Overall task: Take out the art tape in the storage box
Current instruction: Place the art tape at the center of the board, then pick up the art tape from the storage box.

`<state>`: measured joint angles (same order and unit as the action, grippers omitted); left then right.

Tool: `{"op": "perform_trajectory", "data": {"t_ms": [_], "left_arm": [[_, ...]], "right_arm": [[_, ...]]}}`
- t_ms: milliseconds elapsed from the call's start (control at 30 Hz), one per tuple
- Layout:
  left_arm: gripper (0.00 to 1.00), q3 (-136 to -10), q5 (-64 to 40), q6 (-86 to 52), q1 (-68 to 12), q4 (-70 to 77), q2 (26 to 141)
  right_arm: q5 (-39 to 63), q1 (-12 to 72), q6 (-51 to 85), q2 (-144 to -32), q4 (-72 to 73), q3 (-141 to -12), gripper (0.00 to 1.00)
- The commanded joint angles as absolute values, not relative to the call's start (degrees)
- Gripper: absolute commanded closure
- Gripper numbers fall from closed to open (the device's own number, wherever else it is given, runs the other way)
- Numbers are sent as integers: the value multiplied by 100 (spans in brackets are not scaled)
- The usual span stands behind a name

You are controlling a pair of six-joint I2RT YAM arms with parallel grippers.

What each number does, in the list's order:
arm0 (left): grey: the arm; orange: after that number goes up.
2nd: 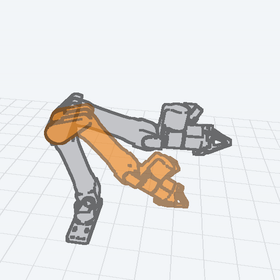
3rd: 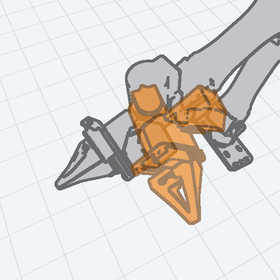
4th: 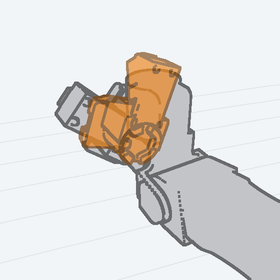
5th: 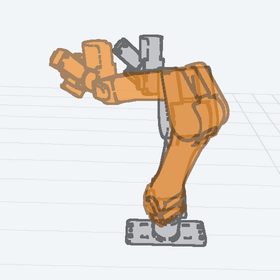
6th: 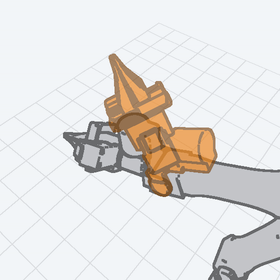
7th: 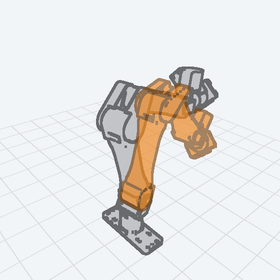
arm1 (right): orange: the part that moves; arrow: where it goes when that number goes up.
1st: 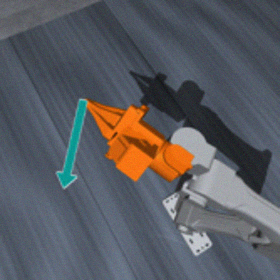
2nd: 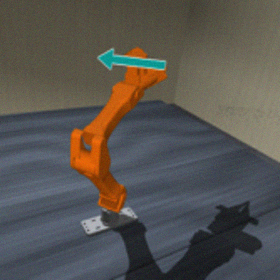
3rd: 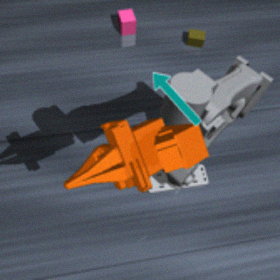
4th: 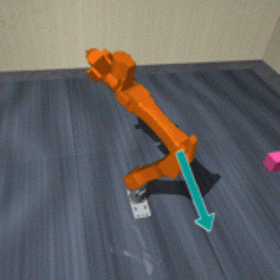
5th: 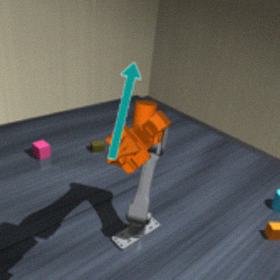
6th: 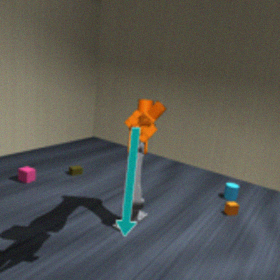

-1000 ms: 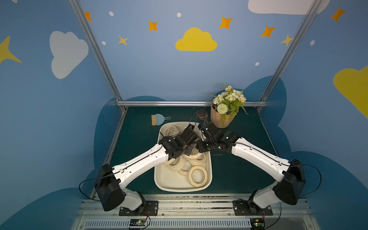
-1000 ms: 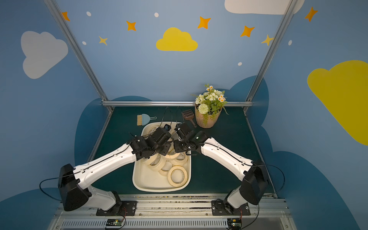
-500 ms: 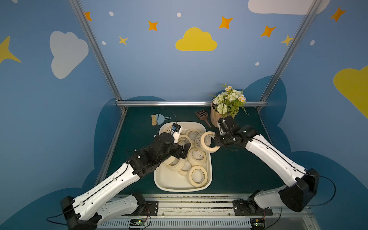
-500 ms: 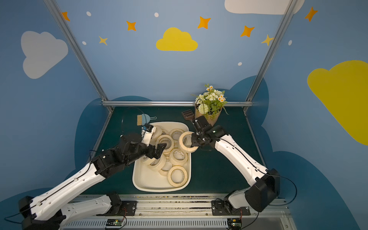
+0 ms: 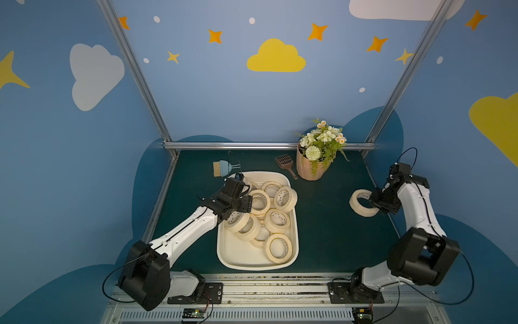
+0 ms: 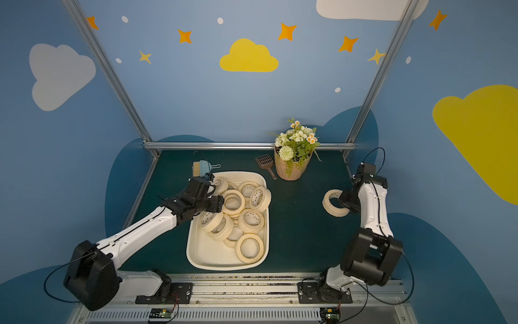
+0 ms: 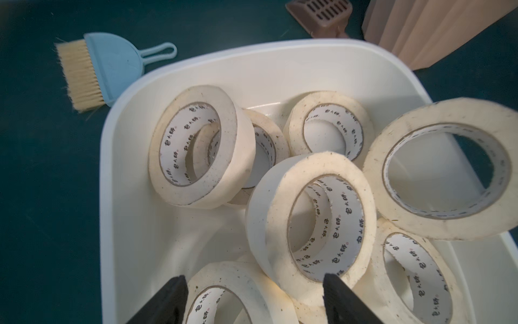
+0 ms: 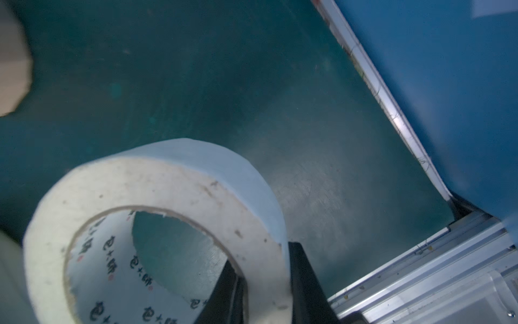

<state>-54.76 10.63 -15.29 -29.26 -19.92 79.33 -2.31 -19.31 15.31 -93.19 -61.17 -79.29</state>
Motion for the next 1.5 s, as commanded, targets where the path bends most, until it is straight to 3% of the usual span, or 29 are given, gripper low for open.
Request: {"op": "perform_trajectory", "data": {"t_ms": [0, 533, 800, 833, 867, 933, 1000, 1033, 1133, 1300, 1467], "left_arm": [[21, -5766, 966, -1547, -2915, -1792, 8233], [21, -6183, 1204, -1252, -2796, -1827, 8844], [20, -6194, 1167, -1253, -2745, -1799, 9025], [20, -6192, 1172, -1253, -2735, -1793, 9043], [20, -6200, 1178, -1259, -2734, -1785, 9069], [20, -6213, 1160, -1266, -2740, -1798, 9120], [20, -6207, 1177, -1265, -2734, -1802, 9140], [20, -6214, 1191, -1260, -2736, -1801, 9156], [20, -6212, 1177, -1266, -2741, -1791, 9167], [25, -6268, 1026, -1300, -2749, -1829, 9285], [51, -6396, 863, -1325, -2794, -1928, 9507]], "right_arm": [[279, -2080, 1261, -10266, -6004, -8774, 100], [-552, -1965, 1438, -13052, -5752, -11571, 100], [-886, -1881, 1353, -13365, -5254, -11507, 100], [-905, -1874, 1364, -13351, -5231, -11458, 98], [-931, -1872, 1373, -13323, -5226, -11444, 88], [-1008, -1852, 1332, -13195, -5175, -11340, 50], [-1108, -1808, 1300, -13032, -5294, -11318, 24], [-1129, -1786, 1301, -12884, -5299, -11237, 19], [-1048, -1670, 1307, -12336, -5300, -10831, 12], [-693, -1089, 1343, -11158, -5254, -9691, 12], [-414, 138, 1384, -10017, -5458, -8621, 12]]}}
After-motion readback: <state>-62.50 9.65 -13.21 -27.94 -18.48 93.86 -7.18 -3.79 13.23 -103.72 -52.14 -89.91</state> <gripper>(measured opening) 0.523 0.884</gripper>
